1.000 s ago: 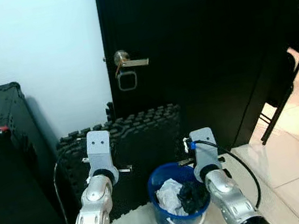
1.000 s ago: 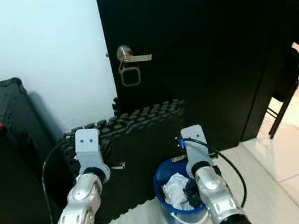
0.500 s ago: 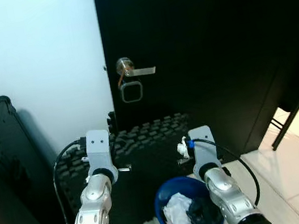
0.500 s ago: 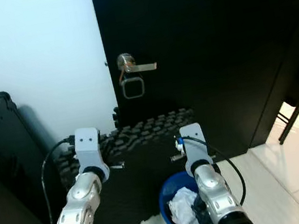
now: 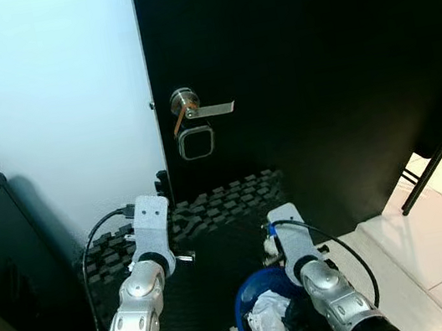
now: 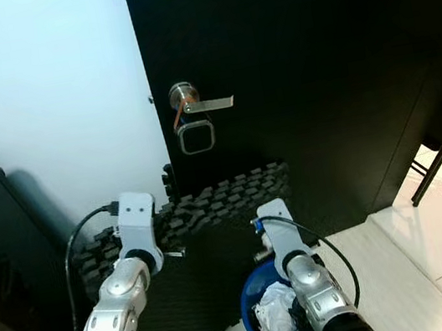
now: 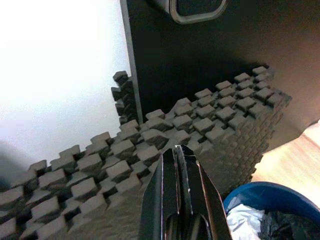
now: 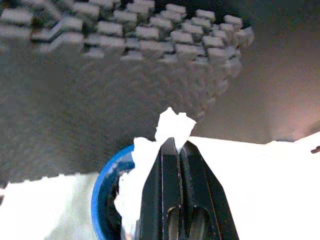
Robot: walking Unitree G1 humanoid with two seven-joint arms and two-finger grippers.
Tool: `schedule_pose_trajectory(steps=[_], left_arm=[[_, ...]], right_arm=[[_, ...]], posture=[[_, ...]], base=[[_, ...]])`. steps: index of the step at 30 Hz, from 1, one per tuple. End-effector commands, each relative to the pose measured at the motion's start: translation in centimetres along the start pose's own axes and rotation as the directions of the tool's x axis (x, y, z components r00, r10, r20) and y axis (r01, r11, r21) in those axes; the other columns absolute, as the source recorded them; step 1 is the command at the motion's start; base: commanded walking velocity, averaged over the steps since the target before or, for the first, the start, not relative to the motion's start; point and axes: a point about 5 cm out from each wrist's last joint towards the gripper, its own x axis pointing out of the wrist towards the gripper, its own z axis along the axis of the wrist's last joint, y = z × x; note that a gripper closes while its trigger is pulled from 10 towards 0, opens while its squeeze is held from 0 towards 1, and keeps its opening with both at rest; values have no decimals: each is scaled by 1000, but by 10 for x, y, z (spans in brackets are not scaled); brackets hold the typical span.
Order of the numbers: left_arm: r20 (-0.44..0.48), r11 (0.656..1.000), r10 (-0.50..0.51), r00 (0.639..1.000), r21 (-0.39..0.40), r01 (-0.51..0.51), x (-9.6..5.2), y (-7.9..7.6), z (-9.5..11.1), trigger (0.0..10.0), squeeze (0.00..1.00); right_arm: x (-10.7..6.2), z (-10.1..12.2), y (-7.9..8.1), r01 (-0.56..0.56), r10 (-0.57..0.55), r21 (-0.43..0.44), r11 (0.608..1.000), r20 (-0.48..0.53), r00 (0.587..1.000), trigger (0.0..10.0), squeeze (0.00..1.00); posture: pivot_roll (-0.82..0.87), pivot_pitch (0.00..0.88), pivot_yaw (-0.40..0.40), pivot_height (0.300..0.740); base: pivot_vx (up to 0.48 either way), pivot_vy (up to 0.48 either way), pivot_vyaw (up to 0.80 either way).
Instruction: Clean up the room
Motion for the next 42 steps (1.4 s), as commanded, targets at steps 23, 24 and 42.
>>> schedule_pose_trajectory(steps=[23, 24, 42], left_arm=[[-89, 997, -9, 996, -75, 3, 1, -3, -10, 10000, 0], [-84, 997, -10, 996, -79, 4, 1, -3, -9, 10000, 0], [-63, 1000, 27, 998, -9, -28, 0, 2, -10, 10000, 0]], right_arm=[[1, -2, 4, -8, 8, -30, 1000, -20, 1000, 10000, 0], [1, -2, 4, -10, 10, -30, 999, -21, 1000, 10000, 0], [2, 0, 8, -25, 24, -38, 999, -16, 1000, 10000, 0]], posture=[[25, 0, -57, 740], [25, 0, -57, 740], [31, 0, -67, 740]], base=[[0, -282, 0], [0, 480, 0], [0, 187, 0]])
